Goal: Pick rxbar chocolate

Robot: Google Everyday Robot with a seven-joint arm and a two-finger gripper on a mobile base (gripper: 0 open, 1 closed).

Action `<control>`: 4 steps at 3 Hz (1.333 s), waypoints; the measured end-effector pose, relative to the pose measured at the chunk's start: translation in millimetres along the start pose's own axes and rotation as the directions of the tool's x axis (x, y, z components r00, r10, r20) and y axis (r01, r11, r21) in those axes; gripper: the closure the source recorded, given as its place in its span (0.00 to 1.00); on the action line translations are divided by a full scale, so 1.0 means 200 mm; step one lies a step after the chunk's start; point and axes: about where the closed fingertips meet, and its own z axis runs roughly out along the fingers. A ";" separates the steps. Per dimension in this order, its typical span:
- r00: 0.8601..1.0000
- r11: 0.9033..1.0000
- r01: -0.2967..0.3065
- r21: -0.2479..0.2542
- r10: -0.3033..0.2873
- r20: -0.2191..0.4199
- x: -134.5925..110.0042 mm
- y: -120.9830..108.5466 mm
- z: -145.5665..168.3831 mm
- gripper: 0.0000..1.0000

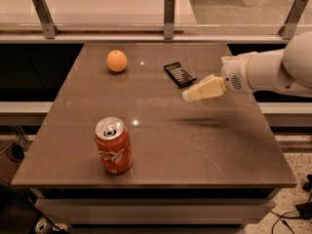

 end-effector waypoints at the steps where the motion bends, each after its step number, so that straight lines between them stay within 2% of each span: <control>1: 0.995 0.997 -0.071 0.014 0.070 0.064 -0.05 -0.05 0.11 0.00; 2: 0.987 0.992 -0.124 0.013 0.122 0.102 -0.12 -0.06 0.23 0.00; 3: 0.980 0.986 -0.168 0.000 0.166 0.111 -0.18 -0.06 0.35 0.00; 4: 0.980 0.986 -0.167 0.000 0.166 0.111 -0.18 -0.06 0.35 0.00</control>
Offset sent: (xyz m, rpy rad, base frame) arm 0.0704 0.0453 -0.0027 0.2198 -0.0037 -0.1057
